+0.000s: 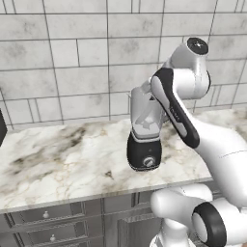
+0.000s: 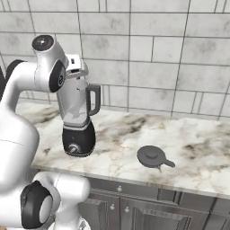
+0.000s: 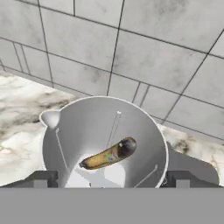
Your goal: Open the blender lid, put the banana in the blender, close the lid, and start the blender.
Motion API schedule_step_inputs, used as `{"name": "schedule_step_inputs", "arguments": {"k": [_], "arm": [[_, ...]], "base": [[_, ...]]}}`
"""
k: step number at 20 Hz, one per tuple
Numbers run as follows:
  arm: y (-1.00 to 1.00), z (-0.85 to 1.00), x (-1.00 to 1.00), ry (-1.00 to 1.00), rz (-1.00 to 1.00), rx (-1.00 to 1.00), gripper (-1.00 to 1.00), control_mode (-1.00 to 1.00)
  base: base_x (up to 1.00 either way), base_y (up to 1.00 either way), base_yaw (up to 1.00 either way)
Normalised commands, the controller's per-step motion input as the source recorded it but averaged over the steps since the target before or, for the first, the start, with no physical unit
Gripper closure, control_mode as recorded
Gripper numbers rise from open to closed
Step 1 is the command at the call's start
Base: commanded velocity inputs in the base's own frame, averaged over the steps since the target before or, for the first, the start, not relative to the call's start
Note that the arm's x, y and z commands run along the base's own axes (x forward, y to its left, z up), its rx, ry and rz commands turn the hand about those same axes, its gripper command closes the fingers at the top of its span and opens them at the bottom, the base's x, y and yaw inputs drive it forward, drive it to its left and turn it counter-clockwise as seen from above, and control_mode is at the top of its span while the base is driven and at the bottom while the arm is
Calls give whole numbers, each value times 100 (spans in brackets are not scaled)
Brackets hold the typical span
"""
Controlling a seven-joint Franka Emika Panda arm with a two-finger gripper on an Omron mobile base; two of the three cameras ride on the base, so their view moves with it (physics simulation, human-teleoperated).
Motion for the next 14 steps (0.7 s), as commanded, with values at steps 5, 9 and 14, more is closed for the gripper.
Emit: {"name": "schedule_step_inputs", "arguments": {"k": [5,9,14], "arm": [[-61,-16,-94,-1,-7,4,-100,-100],[-95,-52,-71,0,-7,0,-100,-100],[-94,-69,-3,0,3,-10,-100,-100]], "base": [[0,0,0],[0,0,0],[0,0,0]]}}
